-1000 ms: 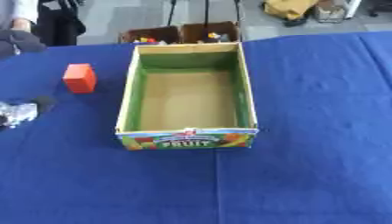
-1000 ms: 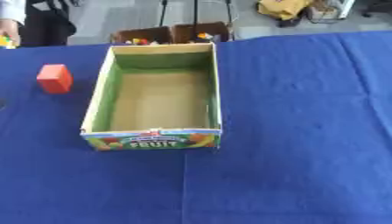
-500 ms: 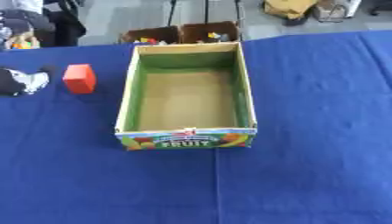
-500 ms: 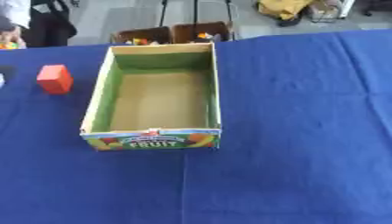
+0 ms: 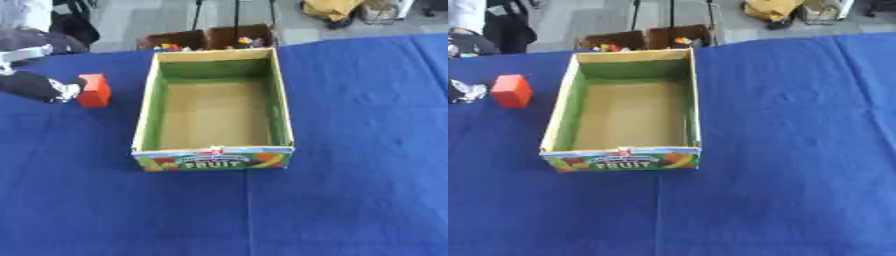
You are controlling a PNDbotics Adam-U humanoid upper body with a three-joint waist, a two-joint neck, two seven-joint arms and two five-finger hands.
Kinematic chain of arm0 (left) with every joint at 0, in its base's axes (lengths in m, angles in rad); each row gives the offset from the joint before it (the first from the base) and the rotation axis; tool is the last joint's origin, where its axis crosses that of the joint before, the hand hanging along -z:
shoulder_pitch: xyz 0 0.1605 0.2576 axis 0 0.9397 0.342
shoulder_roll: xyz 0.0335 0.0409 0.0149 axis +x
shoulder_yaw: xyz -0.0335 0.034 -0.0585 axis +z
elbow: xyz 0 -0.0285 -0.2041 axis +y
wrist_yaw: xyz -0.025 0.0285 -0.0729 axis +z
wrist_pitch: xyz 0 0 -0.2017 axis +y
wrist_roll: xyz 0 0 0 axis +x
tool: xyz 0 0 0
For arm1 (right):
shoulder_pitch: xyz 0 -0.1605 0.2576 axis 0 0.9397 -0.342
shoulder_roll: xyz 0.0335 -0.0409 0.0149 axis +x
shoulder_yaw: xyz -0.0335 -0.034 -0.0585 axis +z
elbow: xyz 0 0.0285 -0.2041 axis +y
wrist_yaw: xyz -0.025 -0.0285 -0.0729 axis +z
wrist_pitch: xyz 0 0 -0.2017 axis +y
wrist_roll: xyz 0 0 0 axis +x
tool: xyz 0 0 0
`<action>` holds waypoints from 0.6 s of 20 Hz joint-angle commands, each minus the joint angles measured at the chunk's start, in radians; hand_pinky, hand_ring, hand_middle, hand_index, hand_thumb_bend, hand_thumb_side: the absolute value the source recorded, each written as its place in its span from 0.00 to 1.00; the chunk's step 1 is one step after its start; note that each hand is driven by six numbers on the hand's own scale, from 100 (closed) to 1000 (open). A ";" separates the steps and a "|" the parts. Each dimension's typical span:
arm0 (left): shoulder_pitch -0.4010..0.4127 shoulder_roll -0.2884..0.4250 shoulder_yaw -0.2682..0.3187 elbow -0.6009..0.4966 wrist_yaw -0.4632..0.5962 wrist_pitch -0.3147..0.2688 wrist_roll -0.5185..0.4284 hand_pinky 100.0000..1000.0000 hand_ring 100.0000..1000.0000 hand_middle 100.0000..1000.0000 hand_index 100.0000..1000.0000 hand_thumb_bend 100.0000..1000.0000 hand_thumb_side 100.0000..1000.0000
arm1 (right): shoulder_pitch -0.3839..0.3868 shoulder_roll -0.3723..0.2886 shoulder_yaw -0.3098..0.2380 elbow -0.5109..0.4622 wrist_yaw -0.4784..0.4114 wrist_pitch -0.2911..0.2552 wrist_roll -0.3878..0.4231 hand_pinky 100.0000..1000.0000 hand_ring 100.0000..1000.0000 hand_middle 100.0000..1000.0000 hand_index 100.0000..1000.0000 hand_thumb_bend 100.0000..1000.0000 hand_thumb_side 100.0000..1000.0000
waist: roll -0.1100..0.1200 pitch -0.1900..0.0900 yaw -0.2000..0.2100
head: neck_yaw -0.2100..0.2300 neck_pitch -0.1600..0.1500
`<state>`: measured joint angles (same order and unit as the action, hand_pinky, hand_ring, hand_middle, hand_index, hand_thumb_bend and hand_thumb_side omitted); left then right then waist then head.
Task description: Pick up objects on the table and place them in the box.
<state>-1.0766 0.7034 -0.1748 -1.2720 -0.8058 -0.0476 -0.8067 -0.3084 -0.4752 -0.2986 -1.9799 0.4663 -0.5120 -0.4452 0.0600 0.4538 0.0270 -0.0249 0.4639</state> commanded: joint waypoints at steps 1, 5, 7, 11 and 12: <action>-0.040 -0.001 0.017 0.052 -0.034 -0.025 -0.044 0.93 0.99 1.00 1.00 0.10 0.63 | -0.010 -0.034 0.000 -0.020 -0.006 0.000 0.004 0.53 0.63 0.50 0.75 0.00 1.00 | 0.013 -0.010 -0.006 | 0.013 -0.018; -0.057 -0.016 0.023 0.097 -0.083 -0.061 -0.086 0.96 1.00 1.00 1.00 0.18 0.67 | -0.014 -0.037 0.001 -0.020 -0.008 0.000 0.007 0.53 0.63 0.49 0.74 0.00 0.99 | 0.017 -0.002 -0.017 | 0.024 -0.026; -0.062 -0.018 0.031 0.104 -0.114 -0.075 -0.084 0.98 1.00 1.00 1.00 0.19 0.67 | -0.016 -0.038 0.002 -0.020 -0.010 0.000 0.008 0.52 0.63 0.49 0.74 0.00 0.99 | 0.018 0.003 -0.021 | 0.028 -0.033; -0.071 -0.019 0.055 0.130 -0.168 -0.079 -0.056 0.98 1.00 1.00 1.00 0.18 0.66 | -0.018 -0.040 0.003 -0.020 -0.011 0.000 0.010 0.52 0.63 0.49 0.73 0.00 0.99 | 0.020 0.011 -0.029 | 0.035 -0.043; -0.072 -0.020 0.060 0.138 -0.177 -0.078 -0.052 0.98 1.00 1.00 1.00 0.18 0.66 | -0.019 -0.040 0.003 -0.020 -0.011 0.001 0.010 0.52 0.63 0.49 0.73 0.00 0.99 | 0.020 0.013 -0.030 | 0.036 -0.045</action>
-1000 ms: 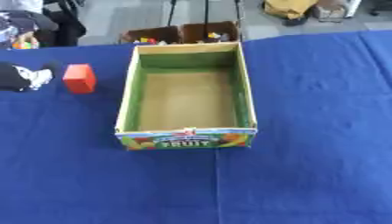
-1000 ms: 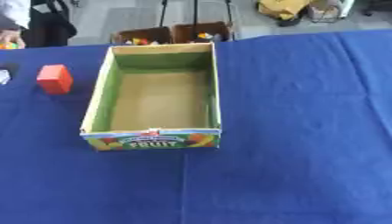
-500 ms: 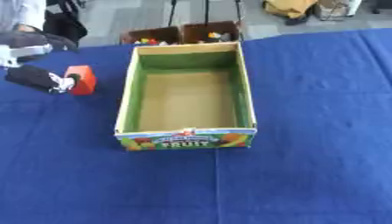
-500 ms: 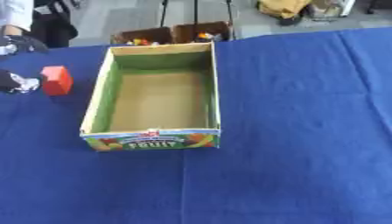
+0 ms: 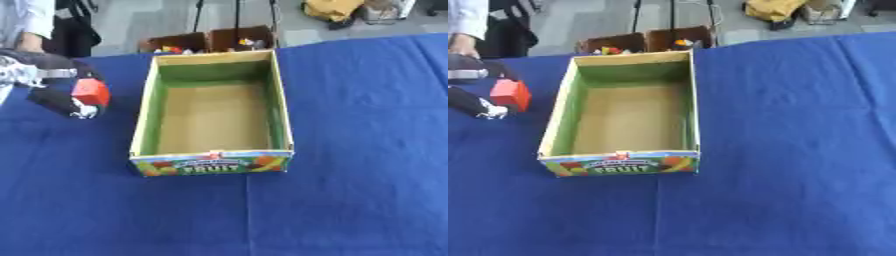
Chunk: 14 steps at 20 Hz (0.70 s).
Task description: Pick up objects on the table and place them in the box.
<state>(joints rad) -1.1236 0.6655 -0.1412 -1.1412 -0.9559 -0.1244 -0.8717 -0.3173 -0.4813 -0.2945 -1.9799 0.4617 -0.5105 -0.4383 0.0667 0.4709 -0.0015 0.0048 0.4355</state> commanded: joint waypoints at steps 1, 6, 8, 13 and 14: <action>-0.027 0.018 0.031 0.016 -0.033 -0.001 0.014 0.98 1.00 1.00 1.00 0.18 0.66 | -0.010 -0.035 -0.001 -0.020 -0.006 -0.001 0.003 0.52 0.63 0.49 0.73 0.00 0.99 | 0.014 -0.002 -0.002 | 0.007 -0.019; -0.033 0.024 0.045 0.025 -0.042 -0.003 0.024 0.98 1.00 1.00 1.00 0.17 0.66 | -0.011 -0.035 -0.001 -0.020 -0.006 0.002 0.006 0.52 0.63 0.48 0.72 0.00 0.99 | 0.011 0.008 -0.005 | 0.008 -0.025; -0.035 0.030 0.051 0.014 -0.043 -0.001 0.042 0.98 1.00 1.00 1.00 0.15 0.65 | -0.011 -0.035 -0.002 -0.020 -0.007 0.003 0.005 0.52 0.63 0.48 0.72 0.00 0.99 | 0.009 0.011 -0.005 | 0.008 -0.024; -0.044 0.026 0.078 0.046 -0.054 0.033 0.078 0.96 1.00 1.00 1.00 0.13 0.65 | -0.018 -0.039 0.002 -0.020 -0.009 0.000 0.008 0.52 0.63 0.48 0.71 0.00 0.99 | 0.012 0.019 -0.017 | 0.025 -0.031; -0.047 0.023 0.085 0.057 -0.059 0.041 0.090 0.96 1.00 1.00 1.00 0.12 0.65 | -0.020 -0.039 0.002 -0.020 -0.010 -0.001 0.008 0.52 0.63 0.48 0.71 0.00 0.99 | 0.012 0.021 -0.021 | 0.030 -0.034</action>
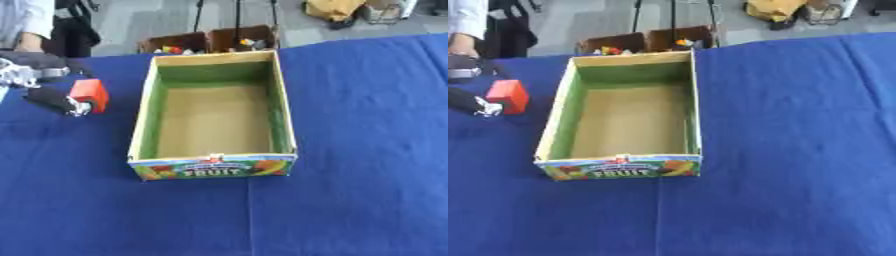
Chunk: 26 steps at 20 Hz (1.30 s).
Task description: Pick up objects on the table and place them in the box.
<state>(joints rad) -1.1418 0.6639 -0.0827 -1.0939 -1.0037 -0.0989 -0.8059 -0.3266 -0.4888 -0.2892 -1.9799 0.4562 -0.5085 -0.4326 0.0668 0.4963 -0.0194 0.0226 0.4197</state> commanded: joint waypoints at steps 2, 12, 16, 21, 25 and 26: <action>-0.032 0.024 0.034 0.024 -0.017 0.021 0.044 0.96 1.00 1.00 1.00 0.12 0.65 | -0.011 -0.031 -0.004 -0.020 -0.004 -0.003 0.002 0.52 0.63 0.48 0.71 0.00 0.99 | 0.009 0.000 -0.008 | 0.018 -0.023; -0.051 0.026 0.057 0.079 -0.074 0.037 0.052 0.98 1.00 1.00 1.00 0.10 0.63 | -0.018 -0.035 -0.004 -0.020 -0.005 -0.006 0.005 0.52 0.63 0.47 0.71 0.00 0.99 | 0.011 0.021 -0.023 | 0.036 -0.049; -0.054 0.029 0.065 0.099 -0.047 0.026 -0.002 0.98 1.00 1.00 1.00 0.08 0.64 | -0.018 -0.037 -0.005 -0.020 -0.005 -0.003 0.004 0.52 0.63 0.47 0.70 0.00 0.98 | 0.015 0.031 -0.027 | 0.040 -0.059; -0.055 0.041 0.067 0.098 -0.016 0.020 -0.078 0.99 1.00 1.00 1.00 0.04 0.63 | -0.018 -0.040 -0.005 -0.020 -0.004 0.001 0.004 0.52 0.63 0.46 0.70 0.00 0.98 | 0.019 0.041 -0.031 | 0.045 -0.071; -0.052 0.047 0.065 0.106 0.000 0.020 -0.100 0.98 1.00 1.00 1.00 0.00 0.58 | -0.017 -0.042 -0.005 -0.020 -0.004 0.008 0.001 0.52 0.63 0.46 0.70 0.00 0.98 | 0.021 0.048 -0.033 | 0.045 -0.076; -0.051 0.048 0.065 0.109 0.005 0.021 -0.100 0.97 1.00 1.00 1.00 0.00 0.57 | -0.016 -0.041 -0.005 -0.020 -0.004 0.008 0.001 0.52 0.63 0.46 0.70 0.00 0.97 | 0.022 0.050 -0.033 | 0.046 -0.078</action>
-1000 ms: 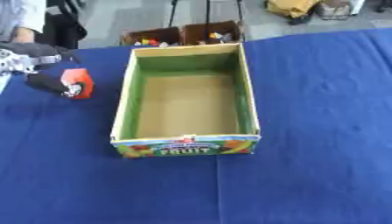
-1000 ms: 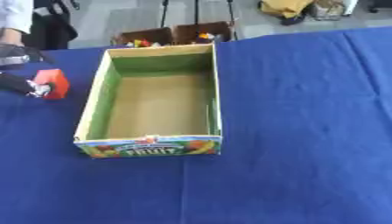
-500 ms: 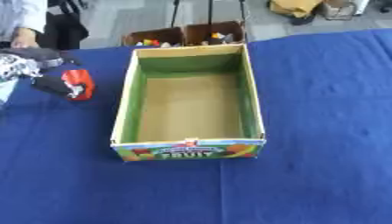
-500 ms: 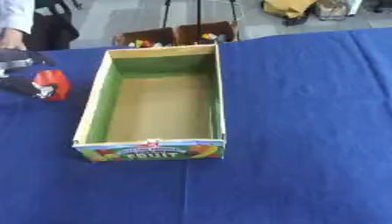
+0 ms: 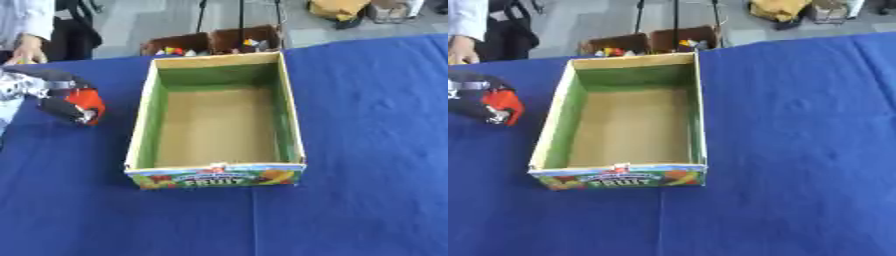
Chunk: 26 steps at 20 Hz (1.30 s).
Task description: Pick up objects on the table and place them in the box.
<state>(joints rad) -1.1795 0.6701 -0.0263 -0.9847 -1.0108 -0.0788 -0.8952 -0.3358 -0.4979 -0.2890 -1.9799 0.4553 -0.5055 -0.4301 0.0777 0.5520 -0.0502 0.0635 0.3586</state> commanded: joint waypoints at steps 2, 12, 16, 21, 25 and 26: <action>-0.014 0.043 0.008 0.003 0.021 0.002 -0.012 0.96 1.00 1.00 1.00 0.00 0.58 | -0.007 -0.032 -0.004 -0.020 -0.004 0.008 0.000 0.52 0.63 0.46 0.70 0.00 0.97 | 0.011 -0.003 -0.003 | 0.005 -0.019; -0.026 0.048 0.017 -0.041 0.043 0.017 0.012 0.86 0.98 1.00 1.00 0.17 0.81 | -0.002 -0.030 -0.003 -0.020 -0.009 0.017 0.006 0.52 0.63 0.46 0.69 0.00 0.96 | 0.016 -0.004 0.002 | 0.002 -0.009; -0.029 0.053 0.023 -0.051 0.052 0.022 0.032 0.85 0.97 1.00 1.00 0.17 0.83 | 0.000 -0.029 -0.004 -0.020 -0.011 0.019 0.009 0.52 0.63 0.45 0.69 0.00 0.96 | 0.019 -0.008 0.002 | 0.000 -0.008; -0.030 0.066 0.017 -0.052 0.065 0.016 0.000 0.86 0.98 1.00 1.00 0.00 0.64 | 0.005 -0.029 -0.007 -0.020 -0.011 0.022 0.009 0.52 0.62 0.45 0.69 0.00 0.96 | 0.024 -0.011 0.004 | -0.003 -0.002; -0.031 0.082 0.006 -0.037 0.075 0.015 -0.011 0.87 0.98 1.00 1.00 0.01 0.63 | 0.011 -0.031 -0.008 -0.020 -0.010 0.025 0.010 0.52 0.62 0.45 0.69 0.00 0.96 | 0.028 -0.016 0.010 | -0.009 0.005; -0.033 0.087 0.005 -0.038 0.074 0.016 -0.012 0.88 0.99 1.00 1.00 0.11 0.72 | 0.013 -0.031 -0.009 -0.020 -0.010 0.026 0.010 0.52 0.62 0.45 0.69 0.00 0.96 | 0.028 -0.018 0.012 | -0.010 0.008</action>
<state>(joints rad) -1.1895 0.7089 -0.0220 -1.0158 -0.9416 -0.0628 -0.9021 -0.3233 -0.4981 -0.2893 -1.9799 0.4498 -0.4835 -0.4200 0.0936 0.5625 -0.0383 0.0566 0.3641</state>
